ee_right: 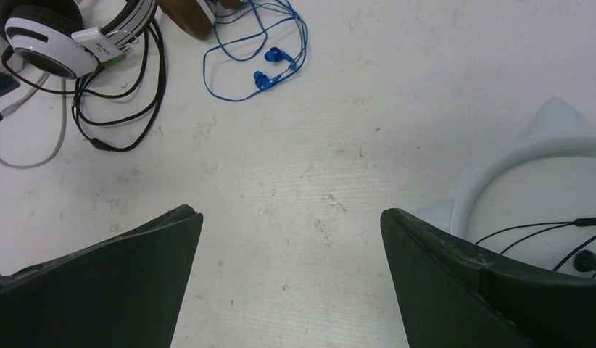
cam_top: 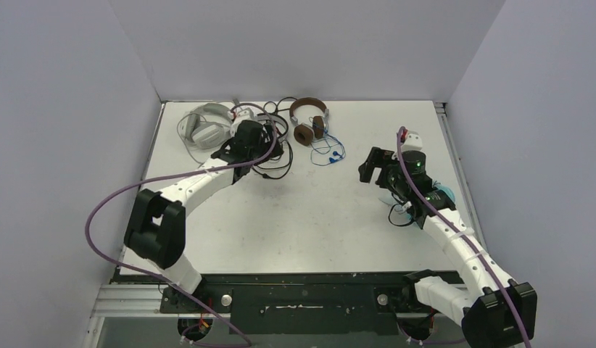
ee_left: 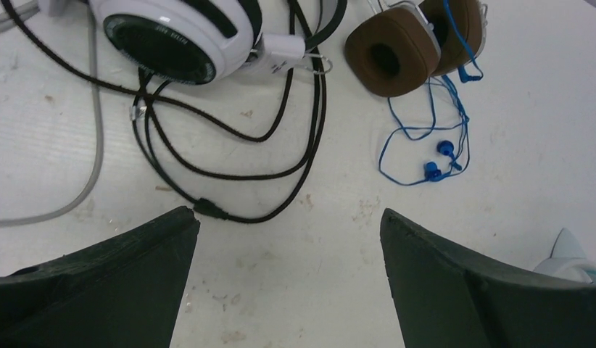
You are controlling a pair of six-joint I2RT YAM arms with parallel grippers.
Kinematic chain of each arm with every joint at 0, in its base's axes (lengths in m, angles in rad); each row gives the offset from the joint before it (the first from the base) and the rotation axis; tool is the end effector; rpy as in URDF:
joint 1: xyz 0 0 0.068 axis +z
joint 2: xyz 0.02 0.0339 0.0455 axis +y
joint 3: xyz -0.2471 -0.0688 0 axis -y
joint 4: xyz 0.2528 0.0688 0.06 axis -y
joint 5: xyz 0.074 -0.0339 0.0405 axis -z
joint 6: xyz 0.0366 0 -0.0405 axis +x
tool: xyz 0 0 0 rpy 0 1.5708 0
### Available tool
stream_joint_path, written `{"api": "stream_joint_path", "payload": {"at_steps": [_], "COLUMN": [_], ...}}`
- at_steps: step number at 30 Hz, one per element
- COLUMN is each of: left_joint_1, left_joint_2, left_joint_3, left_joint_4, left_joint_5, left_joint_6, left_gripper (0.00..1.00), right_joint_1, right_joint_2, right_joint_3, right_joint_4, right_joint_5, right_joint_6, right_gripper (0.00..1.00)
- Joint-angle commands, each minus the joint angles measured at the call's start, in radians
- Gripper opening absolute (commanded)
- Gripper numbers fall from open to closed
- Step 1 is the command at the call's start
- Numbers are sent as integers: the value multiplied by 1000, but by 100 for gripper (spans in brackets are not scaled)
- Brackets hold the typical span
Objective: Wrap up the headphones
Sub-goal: Move the headphones to the center of the board.
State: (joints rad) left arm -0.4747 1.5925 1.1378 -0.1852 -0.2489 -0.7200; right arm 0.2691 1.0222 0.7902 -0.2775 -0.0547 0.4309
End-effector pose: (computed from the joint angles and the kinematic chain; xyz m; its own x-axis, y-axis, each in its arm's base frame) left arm 0.3302 -0.1596 0.2380 -0.5755 -0.4228 -0.7001 -0.1493 0.8959 -0.4183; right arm 0.2380 0.0677 0.2707 -0.5573 0.2789 -0.7820 -0.0866 0.9172 0.3889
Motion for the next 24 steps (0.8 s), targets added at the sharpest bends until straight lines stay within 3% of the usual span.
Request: {"api": "stream_joint_path", "payload": {"at_steps": [1, 6, 17, 21, 24], "left_joint_1": [5, 3, 1, 6, 13], "left_joint_2": [141, 334, 740, 870, 965], "left_joint_3": [168, 365, 903, 1106, 1228], "left_joint_4": [85, 108, 74, 62, 43], "left_joint_5": [22, 140, 184, 164, 170], "left_joint_6": [4, 41, 41, 66, 67], "left_gripper": [93, 89, 82, 71, 67], "right_joint_1": [4, 12, 18, 20, 21], "right_joint_2": [18, 104, 109, 101, 102], "right_joint_3": [-38, 10, 18, 6, 1], "right_joint_4": [136, 159, 185, 197, 201], "right_joint_5": [-87, -129, -98, -99, -93], "right_joint_6": [2, 0, -37, -44, -47], "right_gripper": [100, 100, 100, 100, 100]}}
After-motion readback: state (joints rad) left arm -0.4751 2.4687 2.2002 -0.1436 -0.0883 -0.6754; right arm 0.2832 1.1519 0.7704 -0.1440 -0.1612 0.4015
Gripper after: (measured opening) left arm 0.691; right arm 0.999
